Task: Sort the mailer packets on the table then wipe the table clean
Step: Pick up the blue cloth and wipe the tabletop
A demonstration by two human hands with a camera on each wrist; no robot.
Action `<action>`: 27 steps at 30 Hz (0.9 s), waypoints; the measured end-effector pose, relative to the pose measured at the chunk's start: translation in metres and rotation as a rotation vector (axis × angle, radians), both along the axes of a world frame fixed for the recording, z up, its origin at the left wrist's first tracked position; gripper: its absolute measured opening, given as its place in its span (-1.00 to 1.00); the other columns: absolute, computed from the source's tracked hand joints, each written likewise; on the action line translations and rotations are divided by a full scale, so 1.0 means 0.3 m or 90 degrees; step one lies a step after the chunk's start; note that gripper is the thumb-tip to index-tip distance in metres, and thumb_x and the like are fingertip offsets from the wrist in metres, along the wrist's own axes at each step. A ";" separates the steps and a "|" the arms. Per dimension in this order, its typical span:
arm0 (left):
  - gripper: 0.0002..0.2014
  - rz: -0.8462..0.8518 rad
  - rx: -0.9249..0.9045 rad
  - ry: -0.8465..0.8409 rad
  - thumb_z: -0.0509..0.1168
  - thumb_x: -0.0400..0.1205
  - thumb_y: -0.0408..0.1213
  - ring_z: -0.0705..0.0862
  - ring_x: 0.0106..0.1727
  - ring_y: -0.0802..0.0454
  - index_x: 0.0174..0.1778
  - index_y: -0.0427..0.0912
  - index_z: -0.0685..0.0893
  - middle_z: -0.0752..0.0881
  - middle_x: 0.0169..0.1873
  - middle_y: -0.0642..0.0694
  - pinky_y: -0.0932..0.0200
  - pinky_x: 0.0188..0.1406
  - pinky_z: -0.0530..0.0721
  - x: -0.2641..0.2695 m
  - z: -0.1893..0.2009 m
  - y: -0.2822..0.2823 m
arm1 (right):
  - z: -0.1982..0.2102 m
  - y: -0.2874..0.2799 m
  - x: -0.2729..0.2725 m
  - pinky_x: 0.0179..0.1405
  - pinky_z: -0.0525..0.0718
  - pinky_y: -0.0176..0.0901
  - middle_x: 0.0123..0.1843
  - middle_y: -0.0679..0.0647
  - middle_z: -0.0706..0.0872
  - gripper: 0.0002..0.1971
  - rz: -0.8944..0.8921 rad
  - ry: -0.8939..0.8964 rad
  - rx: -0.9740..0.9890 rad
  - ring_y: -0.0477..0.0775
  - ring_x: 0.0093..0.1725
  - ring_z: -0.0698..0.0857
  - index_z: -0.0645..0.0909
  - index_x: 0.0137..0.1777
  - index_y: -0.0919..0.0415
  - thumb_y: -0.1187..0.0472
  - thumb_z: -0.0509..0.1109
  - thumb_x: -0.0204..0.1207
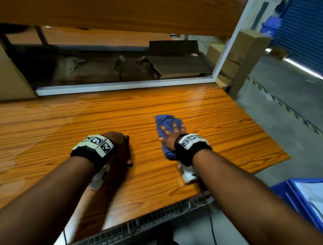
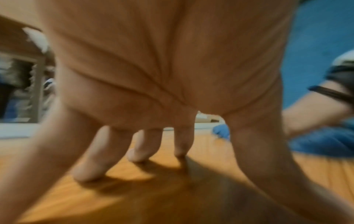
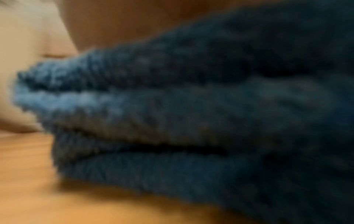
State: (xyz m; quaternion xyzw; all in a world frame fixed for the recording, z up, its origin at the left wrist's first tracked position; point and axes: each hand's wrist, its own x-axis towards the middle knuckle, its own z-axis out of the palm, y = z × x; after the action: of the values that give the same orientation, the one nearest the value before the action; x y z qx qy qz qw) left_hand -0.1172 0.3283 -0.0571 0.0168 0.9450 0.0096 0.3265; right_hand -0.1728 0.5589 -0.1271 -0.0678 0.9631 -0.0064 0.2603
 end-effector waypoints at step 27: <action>0.52 0.146 0.005 0.007 0.59 -0.08 0.39 -0.37 0.56 -0.54 0.62 0.26 -0.35 -0.42 0.62 -0.20 -0.60 0.48 -0.02 -0.238 -0.129 -0.104 | 0.030 -0.002 -0.274 0.58 -0.20 0.44 0.65 0.08 -0.53 -0.34 -0.015 -0.004 -0.003 0.48 0.61 -0.39 -0.24 0.58 -0.47 -0.38 -0.01 0.56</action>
State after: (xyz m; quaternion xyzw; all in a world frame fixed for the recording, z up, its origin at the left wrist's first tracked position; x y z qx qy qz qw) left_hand -0.1885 0.2972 -0.0959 -0.0900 0.9425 0.0501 0.3179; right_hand -0.2549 0.5582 -0.1181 -0.0569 0.9631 -0.0123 0.2628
